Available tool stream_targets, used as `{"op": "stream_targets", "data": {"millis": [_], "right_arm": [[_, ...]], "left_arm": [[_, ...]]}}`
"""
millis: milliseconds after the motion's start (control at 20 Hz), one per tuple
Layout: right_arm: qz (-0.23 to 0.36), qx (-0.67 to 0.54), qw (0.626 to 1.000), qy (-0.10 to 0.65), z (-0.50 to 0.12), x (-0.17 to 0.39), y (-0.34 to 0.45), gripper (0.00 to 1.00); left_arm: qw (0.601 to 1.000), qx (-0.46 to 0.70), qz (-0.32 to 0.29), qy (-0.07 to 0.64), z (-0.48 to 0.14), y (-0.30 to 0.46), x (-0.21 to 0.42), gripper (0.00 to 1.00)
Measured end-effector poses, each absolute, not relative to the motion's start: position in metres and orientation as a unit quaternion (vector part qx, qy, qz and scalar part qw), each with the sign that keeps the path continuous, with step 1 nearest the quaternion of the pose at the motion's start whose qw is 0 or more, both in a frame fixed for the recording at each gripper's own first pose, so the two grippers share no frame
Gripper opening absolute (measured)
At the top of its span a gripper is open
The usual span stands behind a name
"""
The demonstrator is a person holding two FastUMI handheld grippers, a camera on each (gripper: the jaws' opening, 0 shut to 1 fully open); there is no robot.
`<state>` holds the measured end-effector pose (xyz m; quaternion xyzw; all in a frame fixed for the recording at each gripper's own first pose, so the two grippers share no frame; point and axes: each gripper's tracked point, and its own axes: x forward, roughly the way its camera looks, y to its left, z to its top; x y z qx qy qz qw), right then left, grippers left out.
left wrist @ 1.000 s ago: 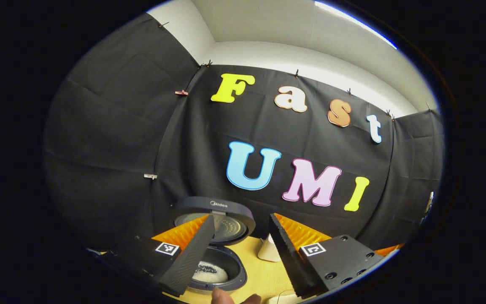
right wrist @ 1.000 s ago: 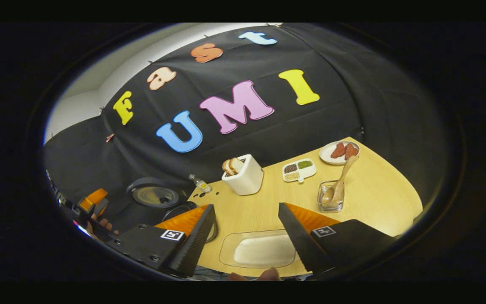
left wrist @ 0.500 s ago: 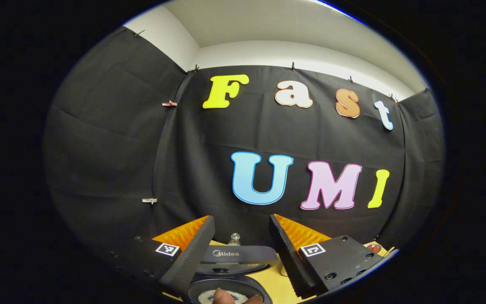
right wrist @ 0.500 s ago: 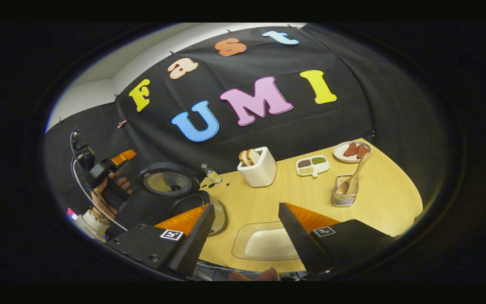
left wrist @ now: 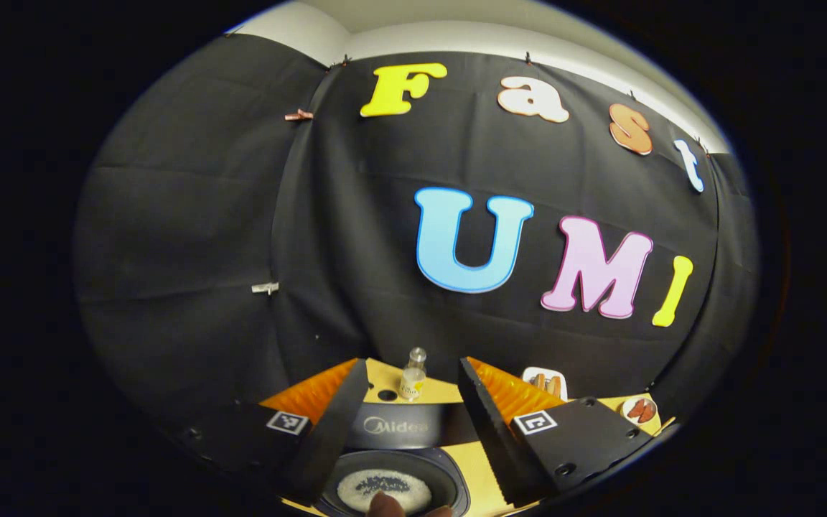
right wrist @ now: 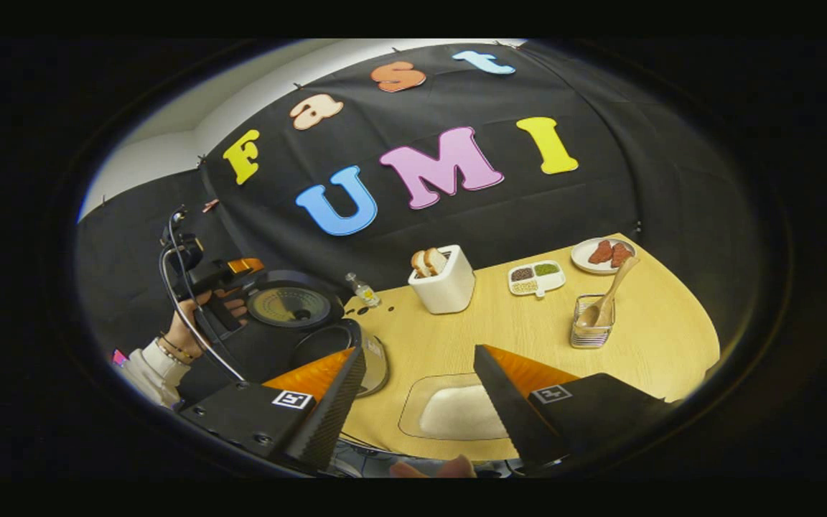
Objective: Close the left gripper, press the button to open the rice cooker; take a wooden spoon from the chopstick holder with the right hand, scoop a spoonful of rice and pour it into the rice cooker, then put the wooden spoon back into the chopstick holder.
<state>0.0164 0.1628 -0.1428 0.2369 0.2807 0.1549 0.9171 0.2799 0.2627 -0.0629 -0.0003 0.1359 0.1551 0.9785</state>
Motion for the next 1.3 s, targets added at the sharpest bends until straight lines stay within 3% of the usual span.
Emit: {"op": "stream_targets", "data": {"millis": [600,1300], "right_arm": [[0.171,0.251,0.906,0.296,-0.153,0.008,0.18,0.95],[0.173,0.238,0.901,0.318,-0.174,0.002,0.189,0.95]], "left_arm": [[0.967,-0.016,0.156,0.199,-0.148,0.223,0.181,0.9],[0.95,-0.031,0.166,0.265,-0.265,0.217,0.127,0.87]]}}
